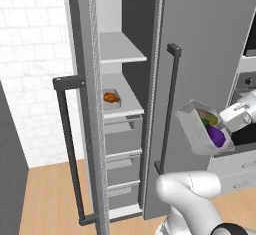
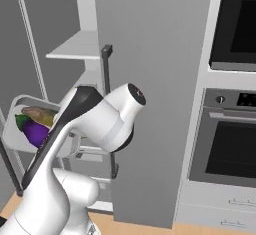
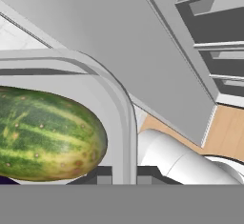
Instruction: Take the meat container that has the chicken drumstick and place it on the second highest rack of the freezer. Then take the vegetable container that has the eggplant and cucumber and place it on the highest rack of the freezer.
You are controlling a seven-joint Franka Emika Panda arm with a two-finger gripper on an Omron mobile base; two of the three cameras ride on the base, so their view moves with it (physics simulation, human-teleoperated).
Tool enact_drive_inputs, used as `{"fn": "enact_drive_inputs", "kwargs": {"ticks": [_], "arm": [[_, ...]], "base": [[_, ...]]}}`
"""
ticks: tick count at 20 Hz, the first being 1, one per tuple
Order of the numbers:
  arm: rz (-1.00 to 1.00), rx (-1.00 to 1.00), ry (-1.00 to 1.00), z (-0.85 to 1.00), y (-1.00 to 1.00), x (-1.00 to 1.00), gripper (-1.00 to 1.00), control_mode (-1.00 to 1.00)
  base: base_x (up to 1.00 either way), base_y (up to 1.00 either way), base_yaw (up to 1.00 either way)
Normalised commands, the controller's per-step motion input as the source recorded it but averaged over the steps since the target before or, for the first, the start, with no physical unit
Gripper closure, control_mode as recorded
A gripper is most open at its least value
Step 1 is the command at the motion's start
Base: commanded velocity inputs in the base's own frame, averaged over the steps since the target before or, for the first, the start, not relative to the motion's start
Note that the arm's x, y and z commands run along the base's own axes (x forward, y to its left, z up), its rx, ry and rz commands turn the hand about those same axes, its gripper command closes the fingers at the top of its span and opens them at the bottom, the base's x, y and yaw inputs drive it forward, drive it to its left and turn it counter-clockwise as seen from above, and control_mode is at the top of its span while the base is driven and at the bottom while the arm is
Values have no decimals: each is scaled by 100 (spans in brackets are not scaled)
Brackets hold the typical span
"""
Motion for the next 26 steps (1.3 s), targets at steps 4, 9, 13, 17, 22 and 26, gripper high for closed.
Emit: {"fn": "enact_drive_inputs", "kwargs": {"ticks": [4, 9, 13, 17, 22, 26], "arm": [[0, 0, 0, 0, 0, 0, 100, 100], [0, 0, 0, 0, 0, 0, 100, 100], [0, 0, 0, 0, 0, 0, 100, 100], [0, 0, 0, 0, 0, 0, 100, 100], [0, -1, 0, 0, 17, 0, 100, -100], [-5, -5, 0, -2, 33, 11, 100, -100]], "base": [[27, 27, -5], [41, 23, -5], [41, 23, -3], [16, 33, -1], [0, 28, 0], [0, 0, 0]]}}
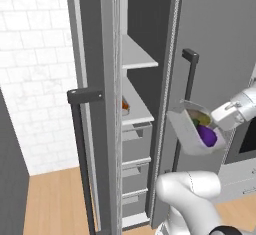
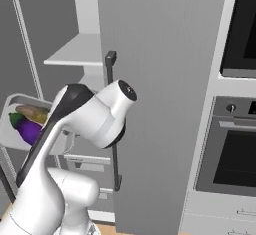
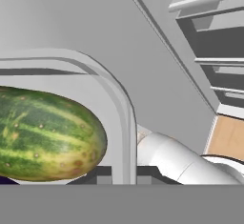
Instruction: Take the meat container that has the chicken drumstick and place it on the second highest rack of the freezer. Then take the vegetable container that has the eggplant and cucumber and place it on the highest rack of the freezer.
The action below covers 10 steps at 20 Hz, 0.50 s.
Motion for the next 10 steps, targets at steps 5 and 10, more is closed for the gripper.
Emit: {"fn": "enact_drive_inputs", "kwargs": {"ticks": [5, 10], "arm": [[-31, -22, 4, 25, 41, 61, 100, -100], [-42, 8, 14, 34, 6, 74, 100, -100]], "base": [[0, 0, 0], [0, 0, 0]]}}
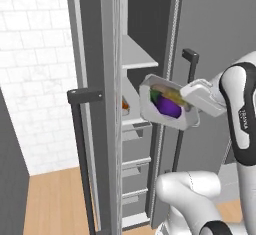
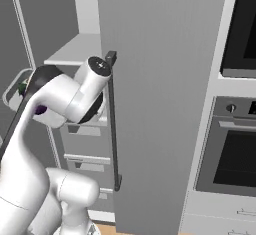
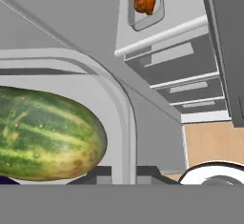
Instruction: Take the meat container that has the chicken drumstick and place it on the second highest rack of the freezer. Then take the vegetable container that has the eggplant and cucumber and place it on the highest rack of the freezer.
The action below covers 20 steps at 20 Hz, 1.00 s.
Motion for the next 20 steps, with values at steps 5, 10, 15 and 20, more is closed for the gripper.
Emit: {"fn": "enact_drive_inputs", "kwargs": {"ticks": [5, 10, 15, 20], "arm": [[-46, 27, 6, 15, 10, 45, 100, -100], [-55, 14, 4, 39, 33, 50, 100, -100], [-59, 6, 10, 64, 39, 22, 100, -100], [-46, 13, 17, 62, 19, 48, 100, -100]], "base": [[0, 0, 0], [0, 0, 0], [0, 0, 0], [0, 0, 0]]}}
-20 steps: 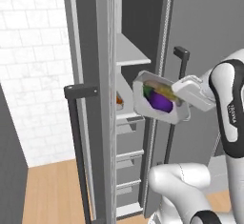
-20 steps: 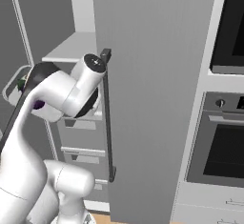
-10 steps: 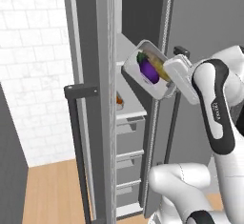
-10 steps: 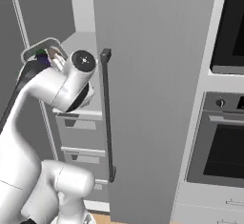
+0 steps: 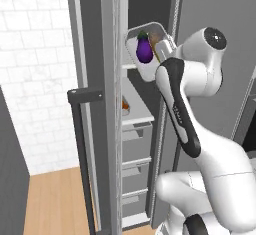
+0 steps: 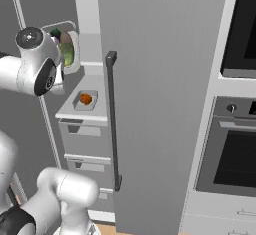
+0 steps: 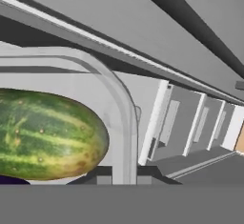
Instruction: Take the meat container that has the chicken drumstick and place it on the second highest rack of the freezer. Then take the vegetable container that has the eggplant and cucumber and place it on the highest rack of the freezer.
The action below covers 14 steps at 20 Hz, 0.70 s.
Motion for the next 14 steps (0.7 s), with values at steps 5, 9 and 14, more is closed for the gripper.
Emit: {"fn": "enact_drive_inputs", "kwargs": {"ticks": [5, 9, 14], "arm": [[-6, 12, 20, 16, 0, 70, 100, -100], [2, 2, 17, 0, 9, 83, 100, -100], [1, -3, 11, 0, 32, 64, 100, -100]], "base": [[0, 0, 0], [0, 0, 0], [0, 0, 0]]}}
